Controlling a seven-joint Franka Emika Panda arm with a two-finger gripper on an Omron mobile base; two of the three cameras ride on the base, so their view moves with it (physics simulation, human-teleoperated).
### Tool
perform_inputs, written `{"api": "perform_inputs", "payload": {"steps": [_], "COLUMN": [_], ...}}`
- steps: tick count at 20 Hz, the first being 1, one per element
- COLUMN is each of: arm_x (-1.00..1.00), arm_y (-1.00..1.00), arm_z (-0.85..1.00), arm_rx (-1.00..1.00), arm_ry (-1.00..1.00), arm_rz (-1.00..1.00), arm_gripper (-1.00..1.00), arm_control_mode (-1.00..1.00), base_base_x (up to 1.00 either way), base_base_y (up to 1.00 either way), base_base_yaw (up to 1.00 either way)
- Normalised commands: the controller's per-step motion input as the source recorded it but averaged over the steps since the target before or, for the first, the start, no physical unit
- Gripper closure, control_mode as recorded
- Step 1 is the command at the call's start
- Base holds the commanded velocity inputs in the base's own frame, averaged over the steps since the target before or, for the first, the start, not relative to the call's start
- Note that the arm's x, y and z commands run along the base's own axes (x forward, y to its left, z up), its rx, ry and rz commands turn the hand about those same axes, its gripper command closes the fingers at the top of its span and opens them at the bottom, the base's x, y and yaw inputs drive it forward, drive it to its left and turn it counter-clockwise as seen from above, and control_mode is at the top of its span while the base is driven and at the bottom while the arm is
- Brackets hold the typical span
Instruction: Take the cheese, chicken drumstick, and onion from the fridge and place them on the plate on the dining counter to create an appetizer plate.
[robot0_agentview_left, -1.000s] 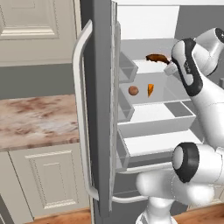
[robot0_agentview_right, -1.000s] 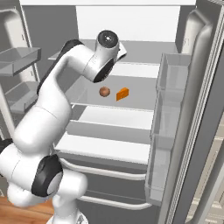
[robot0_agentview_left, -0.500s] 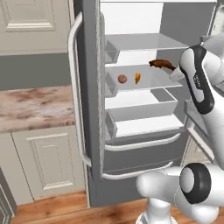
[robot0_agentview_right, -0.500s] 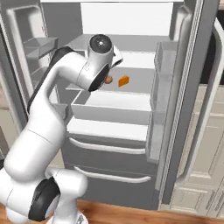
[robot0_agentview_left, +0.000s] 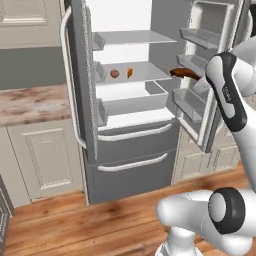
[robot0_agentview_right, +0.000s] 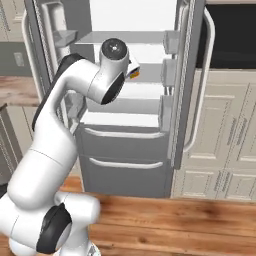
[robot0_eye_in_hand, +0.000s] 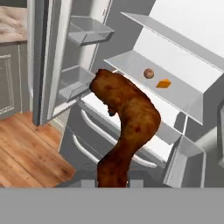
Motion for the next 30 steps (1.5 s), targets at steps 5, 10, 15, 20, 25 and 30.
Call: {"api": "perform_inputs", "payload": {"steps": [5,10,15,20,25,30], "arm_x": [0.0,0.0,0.0,0.0,0.0,0.0], "arm_y": [0.0,0.0,0.0,0.0,0.0,0.0], "arm_z": [0.0,0.0,0.0,0.0,0.0,0.0], "arm_rx": [0.0,0.0,0.0,0.0,0.0,0.0], "arm_ry": [0.0,0.0,0.0,0.0,0.0,0.0], "arm_rz": [0.0,0.0,0.0,0.0,0.0,0.0], "arm_gripper": [1.0,1.0,1.0,1.0,1.0,1.0], "arm_control_mode": [1.0,1.0,1.0,1.0,1.0,1.0], "base_base_x": [-0.85,-0.35,-0.31,-0.99,-1.0,-1.0], "base_base_y": [-0.15,-0.02,0.03,-0.01,-0.23,-0.51], "base_base_yaw": [-0.27,-0.44,-0.51,-0.4,-0.32,-0.29]}}
